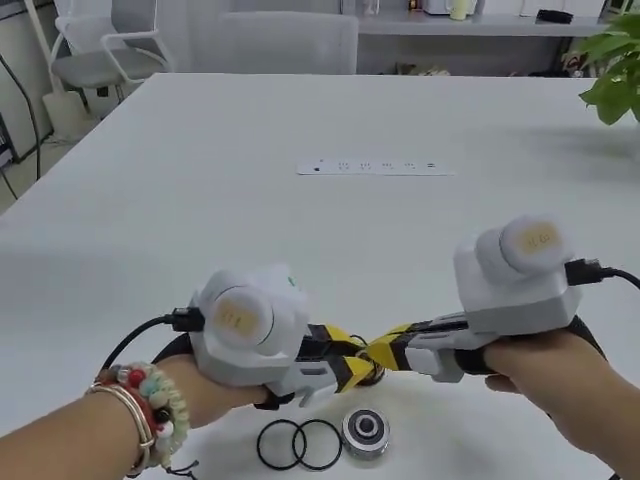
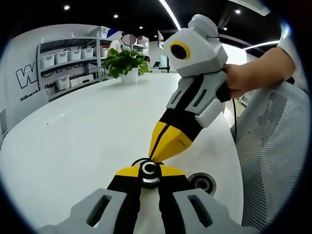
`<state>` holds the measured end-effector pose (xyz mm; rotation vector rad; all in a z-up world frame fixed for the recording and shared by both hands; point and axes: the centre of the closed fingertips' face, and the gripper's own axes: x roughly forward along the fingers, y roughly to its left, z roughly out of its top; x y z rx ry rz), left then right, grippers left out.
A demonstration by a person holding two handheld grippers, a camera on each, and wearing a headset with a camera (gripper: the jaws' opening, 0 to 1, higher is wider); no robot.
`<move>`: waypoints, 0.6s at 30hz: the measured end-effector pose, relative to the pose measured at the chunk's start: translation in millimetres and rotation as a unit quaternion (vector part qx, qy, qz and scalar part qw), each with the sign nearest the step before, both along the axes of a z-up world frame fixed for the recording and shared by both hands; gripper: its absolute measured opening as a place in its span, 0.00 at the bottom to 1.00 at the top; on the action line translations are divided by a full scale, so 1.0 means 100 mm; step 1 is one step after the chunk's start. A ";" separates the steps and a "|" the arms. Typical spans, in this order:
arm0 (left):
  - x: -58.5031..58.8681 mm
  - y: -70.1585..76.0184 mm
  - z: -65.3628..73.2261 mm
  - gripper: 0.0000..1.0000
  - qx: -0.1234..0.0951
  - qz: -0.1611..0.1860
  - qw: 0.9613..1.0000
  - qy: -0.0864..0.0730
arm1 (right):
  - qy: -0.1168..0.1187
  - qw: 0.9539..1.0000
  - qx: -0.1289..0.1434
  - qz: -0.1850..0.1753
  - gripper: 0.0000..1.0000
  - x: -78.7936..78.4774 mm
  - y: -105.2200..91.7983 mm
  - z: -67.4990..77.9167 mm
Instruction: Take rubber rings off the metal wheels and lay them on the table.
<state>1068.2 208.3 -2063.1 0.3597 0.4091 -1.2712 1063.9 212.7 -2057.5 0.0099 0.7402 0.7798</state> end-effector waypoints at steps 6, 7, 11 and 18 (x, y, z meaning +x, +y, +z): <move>0.00 0.00 0.00 0.08 0.001 0.005 1.000 0.002 | 0.016 1.000 0.001 -0.017 0.00 0.00 -0.05 -0.04; 0.00 0.00 0.00 0.08 0.002 0.004 1.000 0.000 | 0.018 1.000 -0.001 -0.019 0.00 0.00 -0.06 -0.05; 0.00 -0.01 0.00 0.08 0.007 -0.001 1.000 -0.004 | 0.022 0.999 0.002 -0.022 0.00 0.01 -0.07 -0.06; 0.00 -0.01 0.04 0.22 0.023 -0.003 1.000 0.010 | 0.024 0.999 0.004 -0.027 0.00 0.02 -0.09 -0.05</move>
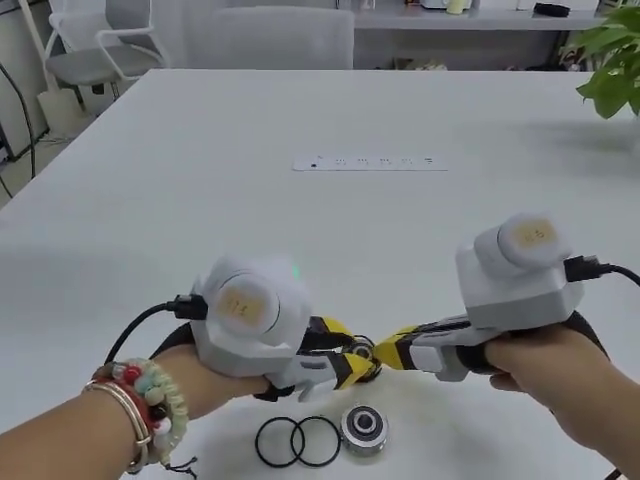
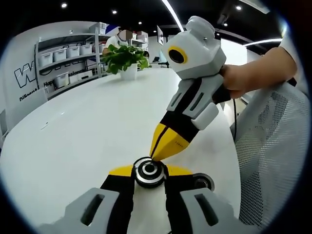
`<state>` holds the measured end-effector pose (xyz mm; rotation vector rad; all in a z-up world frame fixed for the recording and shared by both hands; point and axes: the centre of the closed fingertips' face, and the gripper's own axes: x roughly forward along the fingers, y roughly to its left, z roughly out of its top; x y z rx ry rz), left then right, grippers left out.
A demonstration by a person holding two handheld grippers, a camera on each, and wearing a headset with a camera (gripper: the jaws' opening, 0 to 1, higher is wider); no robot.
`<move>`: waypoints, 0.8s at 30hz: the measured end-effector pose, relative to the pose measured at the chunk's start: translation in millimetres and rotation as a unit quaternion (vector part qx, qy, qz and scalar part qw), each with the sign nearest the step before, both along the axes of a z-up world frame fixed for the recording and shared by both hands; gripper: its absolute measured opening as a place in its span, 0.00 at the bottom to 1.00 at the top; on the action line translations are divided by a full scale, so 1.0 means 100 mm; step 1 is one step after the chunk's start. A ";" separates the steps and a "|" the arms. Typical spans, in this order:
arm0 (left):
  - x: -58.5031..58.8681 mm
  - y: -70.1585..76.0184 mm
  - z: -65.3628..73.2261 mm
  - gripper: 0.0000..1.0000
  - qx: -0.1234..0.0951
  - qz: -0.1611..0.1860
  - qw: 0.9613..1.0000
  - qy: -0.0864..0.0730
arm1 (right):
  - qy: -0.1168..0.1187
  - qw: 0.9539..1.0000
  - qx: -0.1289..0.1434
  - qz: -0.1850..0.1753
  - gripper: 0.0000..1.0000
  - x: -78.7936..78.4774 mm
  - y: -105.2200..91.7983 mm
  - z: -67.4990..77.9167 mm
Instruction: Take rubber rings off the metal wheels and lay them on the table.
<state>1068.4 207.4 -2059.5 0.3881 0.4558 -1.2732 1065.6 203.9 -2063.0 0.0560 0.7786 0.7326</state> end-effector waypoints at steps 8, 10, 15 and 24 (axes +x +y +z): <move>-0.03 -0.03 0.26 0.33 -0.017 -0.008 1.000 0.008 | -0.001 1.000 0.005 -0.005 0.00 0.02 -0.01 0.03; -0.08 -0.04 0.37 0.38 -0.021 -0.025 0.999 0.000 | -0.002 1.000 0.006 -0.005 0.00 0.02 0.00 0.04; -0.19 -0.01 0.57 0.54 -0.017 -0.054 0.998 0.003 | -0.004 1.000 0.006 -0.004 0.00 0.02 -0.01 0.05; -0.30 0.27 0.87 0.70 0.002 -0.081 0.996 -0.032 | -0.010 1.000 0.008 0.002 0.00 0.03 0.03 0.11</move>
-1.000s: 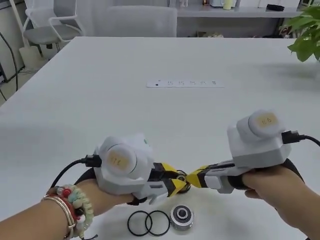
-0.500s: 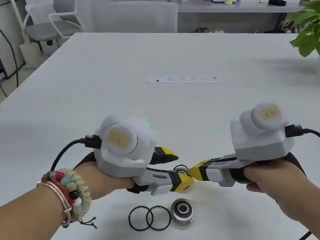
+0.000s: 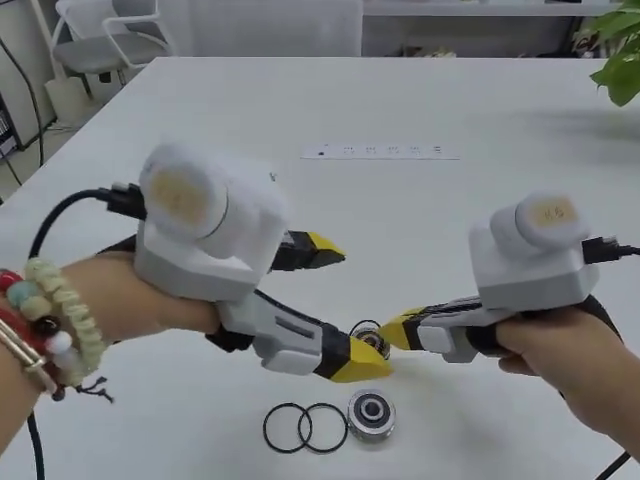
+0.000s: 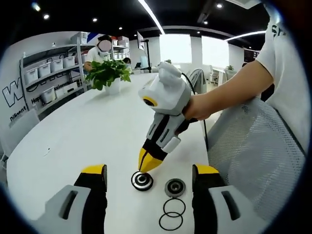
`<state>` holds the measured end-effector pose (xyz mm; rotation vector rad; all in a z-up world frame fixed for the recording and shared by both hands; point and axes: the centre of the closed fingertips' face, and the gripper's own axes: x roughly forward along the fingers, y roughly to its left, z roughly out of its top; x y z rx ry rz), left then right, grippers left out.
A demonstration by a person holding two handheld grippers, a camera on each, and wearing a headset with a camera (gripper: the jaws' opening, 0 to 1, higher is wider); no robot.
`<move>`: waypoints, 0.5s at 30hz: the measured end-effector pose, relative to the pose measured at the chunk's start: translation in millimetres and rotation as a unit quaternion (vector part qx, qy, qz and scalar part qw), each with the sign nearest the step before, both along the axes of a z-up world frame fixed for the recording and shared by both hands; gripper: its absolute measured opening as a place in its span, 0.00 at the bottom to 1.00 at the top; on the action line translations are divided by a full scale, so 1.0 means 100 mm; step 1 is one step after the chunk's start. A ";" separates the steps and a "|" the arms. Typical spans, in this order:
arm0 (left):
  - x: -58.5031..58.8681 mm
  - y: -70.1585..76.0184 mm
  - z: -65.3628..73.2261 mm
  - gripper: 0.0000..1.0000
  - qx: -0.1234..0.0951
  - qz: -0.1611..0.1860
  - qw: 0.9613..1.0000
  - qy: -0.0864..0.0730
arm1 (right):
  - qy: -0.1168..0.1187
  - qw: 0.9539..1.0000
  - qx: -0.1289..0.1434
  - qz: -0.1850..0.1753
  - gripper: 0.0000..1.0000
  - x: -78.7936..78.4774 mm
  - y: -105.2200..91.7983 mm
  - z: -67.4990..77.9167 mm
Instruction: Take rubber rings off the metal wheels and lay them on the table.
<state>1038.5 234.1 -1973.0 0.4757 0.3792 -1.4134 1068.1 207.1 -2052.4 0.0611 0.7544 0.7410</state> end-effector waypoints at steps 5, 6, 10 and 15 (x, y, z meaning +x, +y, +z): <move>-0.04 0.26 0.08 0.80 0.003 0.011 1.000 -0.004 | -0.007 1.000 -0.003 0.008 0.00 -0.02 0.04 0.04; -0.05 0.32 0.09 0.81 0.004 0.016 1.000 -0.006 | -0.007 1.000 -0.003 0.009 0.00 -0.01 0.04 0.04; -0.08 0.51 0.11 0.82 0.012 0.030 0.999 -0.007 | -0.012 1.000 0.002 0.013 0.00 0.00 0.07 0.08; -0.12 0.72 0.14 0.85 0.009 0.054 0.998 -0.009 | -0.019 1.000 0.013 0.015 0.00 0.00 0.11 0.17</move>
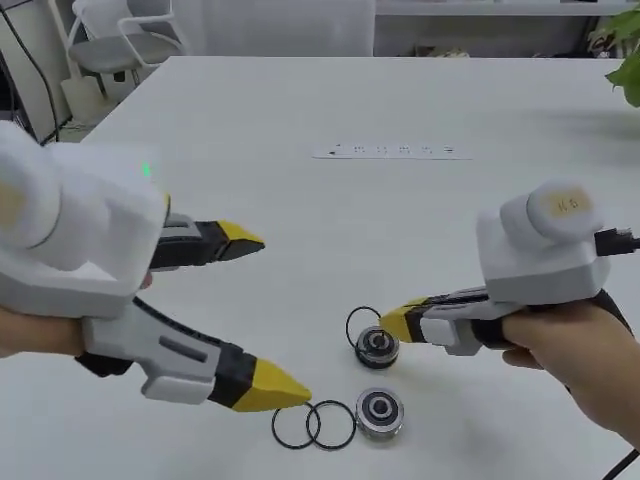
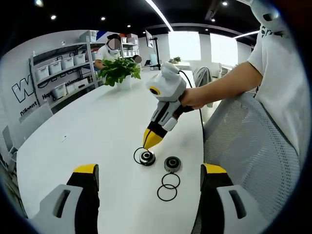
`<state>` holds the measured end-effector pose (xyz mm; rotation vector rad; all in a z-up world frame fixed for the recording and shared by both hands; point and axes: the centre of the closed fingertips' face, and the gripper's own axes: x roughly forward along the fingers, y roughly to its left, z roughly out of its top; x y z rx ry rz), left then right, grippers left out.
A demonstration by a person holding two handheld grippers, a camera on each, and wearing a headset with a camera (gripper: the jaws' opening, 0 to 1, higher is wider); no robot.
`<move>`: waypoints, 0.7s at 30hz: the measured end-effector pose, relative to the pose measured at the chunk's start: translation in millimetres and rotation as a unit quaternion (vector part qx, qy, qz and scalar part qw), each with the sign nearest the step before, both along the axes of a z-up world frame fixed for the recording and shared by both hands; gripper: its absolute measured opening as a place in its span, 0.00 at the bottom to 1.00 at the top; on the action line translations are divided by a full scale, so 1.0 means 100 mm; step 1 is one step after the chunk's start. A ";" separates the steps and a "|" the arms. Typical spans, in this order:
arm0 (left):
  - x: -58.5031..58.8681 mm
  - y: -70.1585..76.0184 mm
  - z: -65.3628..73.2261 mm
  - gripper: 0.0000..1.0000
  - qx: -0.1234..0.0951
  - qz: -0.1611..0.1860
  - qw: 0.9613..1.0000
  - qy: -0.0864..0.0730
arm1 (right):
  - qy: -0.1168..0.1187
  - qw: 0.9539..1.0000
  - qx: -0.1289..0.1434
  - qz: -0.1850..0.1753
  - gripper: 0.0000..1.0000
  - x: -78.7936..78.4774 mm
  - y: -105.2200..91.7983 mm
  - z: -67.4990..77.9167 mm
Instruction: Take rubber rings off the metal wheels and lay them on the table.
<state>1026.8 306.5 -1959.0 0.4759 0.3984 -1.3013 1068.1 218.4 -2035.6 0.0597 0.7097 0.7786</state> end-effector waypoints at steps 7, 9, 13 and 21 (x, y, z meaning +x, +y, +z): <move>-0.04 0.30 -0.07 0.86 0.005 0.045 0.999 0.004 | -0.006 1.000 0.020 0.010 0.00 -0.04 0.12 0.11; -0.07 0.36 -0.09 0.86 0.002 0.055 0.998 0.009 | -0.008 1.000 0.022 0.014 0.00 -0.04 0.14 0.13; -0.13 0.45 -0.15 0.86 -0.004 0.070 0.997 0.018 | -0.009 0.999 0.027 0.022 0.00 -0.08 0.21 0.15; -0.30 0.54 -0.40 0.86 -0.004 0.095 0.994 0.054 | -0.014 0.998 0.043 0.043 0.00 -0.16 0.37 0.26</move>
